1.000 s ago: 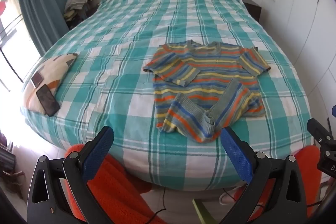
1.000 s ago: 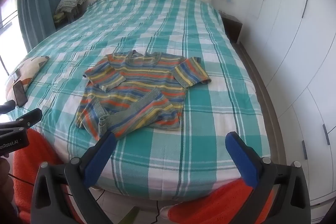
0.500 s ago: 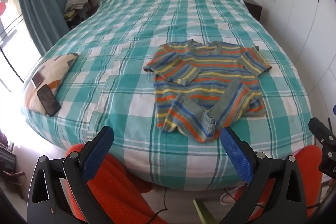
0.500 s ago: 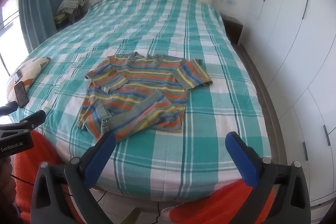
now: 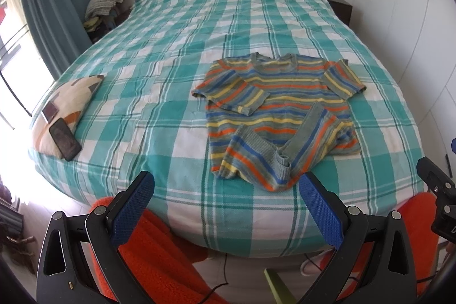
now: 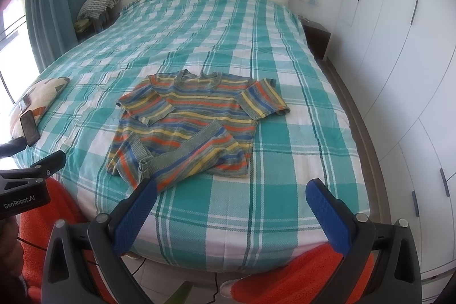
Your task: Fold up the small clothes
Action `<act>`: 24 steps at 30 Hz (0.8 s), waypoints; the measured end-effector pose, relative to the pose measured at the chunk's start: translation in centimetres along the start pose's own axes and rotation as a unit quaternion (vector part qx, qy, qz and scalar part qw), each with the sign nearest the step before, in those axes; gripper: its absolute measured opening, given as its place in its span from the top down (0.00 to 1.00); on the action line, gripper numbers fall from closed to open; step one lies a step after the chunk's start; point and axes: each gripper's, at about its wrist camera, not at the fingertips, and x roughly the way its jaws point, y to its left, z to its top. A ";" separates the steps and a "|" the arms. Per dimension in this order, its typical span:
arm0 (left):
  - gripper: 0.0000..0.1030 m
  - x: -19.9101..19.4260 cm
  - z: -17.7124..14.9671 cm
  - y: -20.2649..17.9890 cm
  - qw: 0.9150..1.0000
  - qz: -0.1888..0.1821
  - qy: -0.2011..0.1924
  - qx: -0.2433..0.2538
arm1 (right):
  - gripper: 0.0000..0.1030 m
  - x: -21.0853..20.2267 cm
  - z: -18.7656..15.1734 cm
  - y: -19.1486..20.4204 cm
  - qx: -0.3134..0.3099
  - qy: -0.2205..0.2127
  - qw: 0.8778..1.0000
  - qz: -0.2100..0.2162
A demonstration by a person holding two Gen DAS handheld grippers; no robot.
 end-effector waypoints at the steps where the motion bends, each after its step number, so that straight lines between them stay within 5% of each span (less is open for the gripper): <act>1: 0.01 -0.1 0.0 0.0 1.000 0.000 -0.002 0.001 | 0.00 0.0 0.0 0.1 0.000 0.001 1.000 0.000; 24: 0.01 0.5 -0.4 -0.2 1.000 -0.019 0.011 0.008 | 0.00 0.9 0.5 1.2 -0.011 0.008 1.000 0.013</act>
